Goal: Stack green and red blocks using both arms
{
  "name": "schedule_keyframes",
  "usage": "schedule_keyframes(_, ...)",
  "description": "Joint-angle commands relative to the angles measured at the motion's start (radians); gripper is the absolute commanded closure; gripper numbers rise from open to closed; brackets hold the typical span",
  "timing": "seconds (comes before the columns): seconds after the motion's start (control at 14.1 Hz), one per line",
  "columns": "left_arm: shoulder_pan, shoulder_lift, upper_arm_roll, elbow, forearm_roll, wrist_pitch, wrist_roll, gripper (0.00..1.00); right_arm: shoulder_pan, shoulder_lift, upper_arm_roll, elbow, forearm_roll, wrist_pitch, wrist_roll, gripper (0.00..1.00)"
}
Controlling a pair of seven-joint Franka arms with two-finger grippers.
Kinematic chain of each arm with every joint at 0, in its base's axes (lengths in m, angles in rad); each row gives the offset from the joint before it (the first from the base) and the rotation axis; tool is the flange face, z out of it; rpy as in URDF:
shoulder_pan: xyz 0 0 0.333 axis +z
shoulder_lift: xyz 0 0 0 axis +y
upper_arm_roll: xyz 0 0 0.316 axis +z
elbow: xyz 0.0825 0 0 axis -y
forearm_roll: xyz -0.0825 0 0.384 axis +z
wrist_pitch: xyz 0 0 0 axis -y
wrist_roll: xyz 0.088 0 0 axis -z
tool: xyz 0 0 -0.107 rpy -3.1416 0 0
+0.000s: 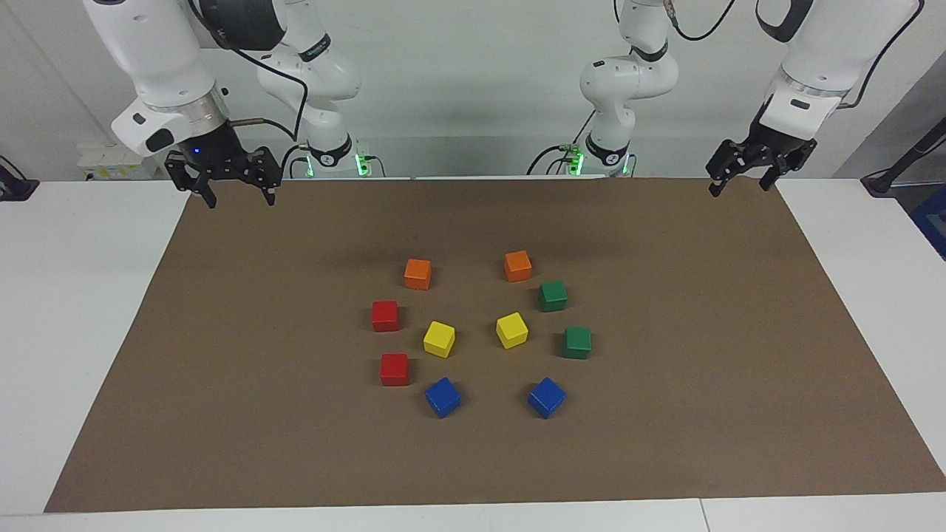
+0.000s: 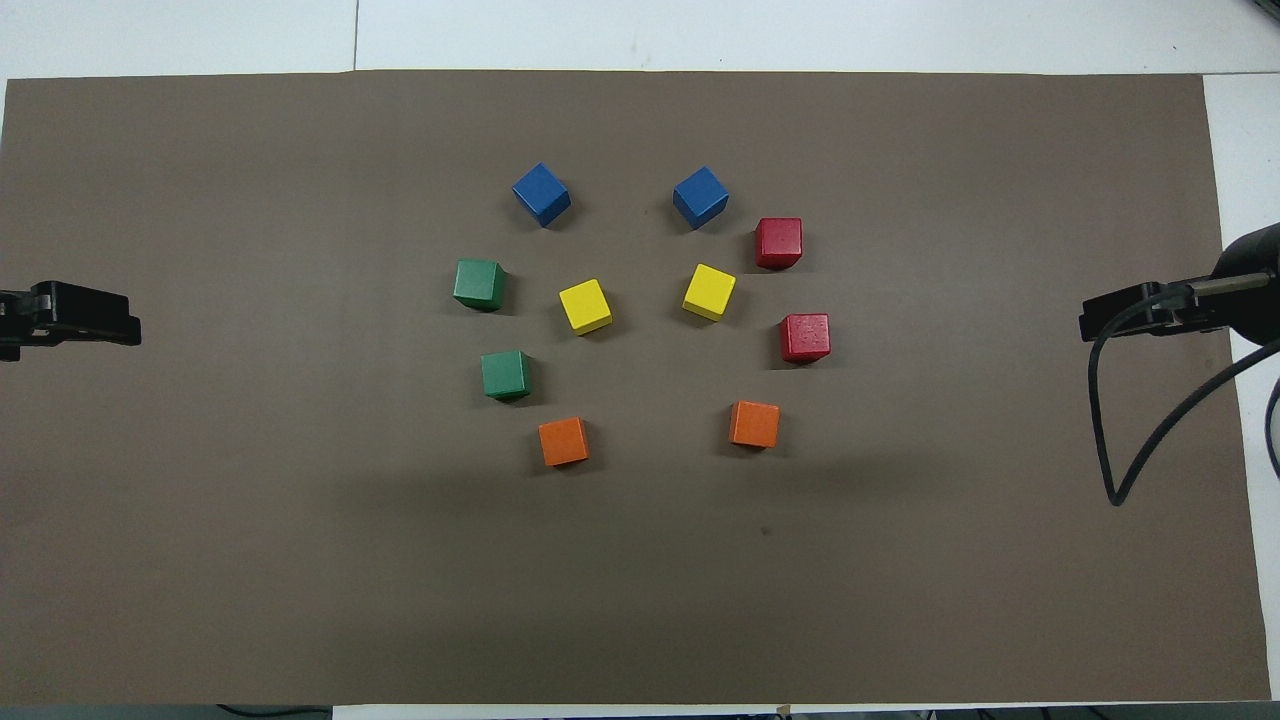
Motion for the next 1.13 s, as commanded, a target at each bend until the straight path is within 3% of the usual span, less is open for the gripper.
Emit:
schedule_keyframes(0.0, -0.013, 0.005, 0.008, 0.014, 0.01, 0.003, 0.01, 0.0, -0.003, -0.031, 0.001, -0.042, 0.017, 0.026, 0.017, 0.0)
schedule_keyframes(1.06, -0.001, -0.009, 0.01, -0.009, 0.01, 0.006, 0.007, 0.0, -0.011, -0.032, 0.003, -0.048, 0.017, 0.024, 0.02, 0.0)
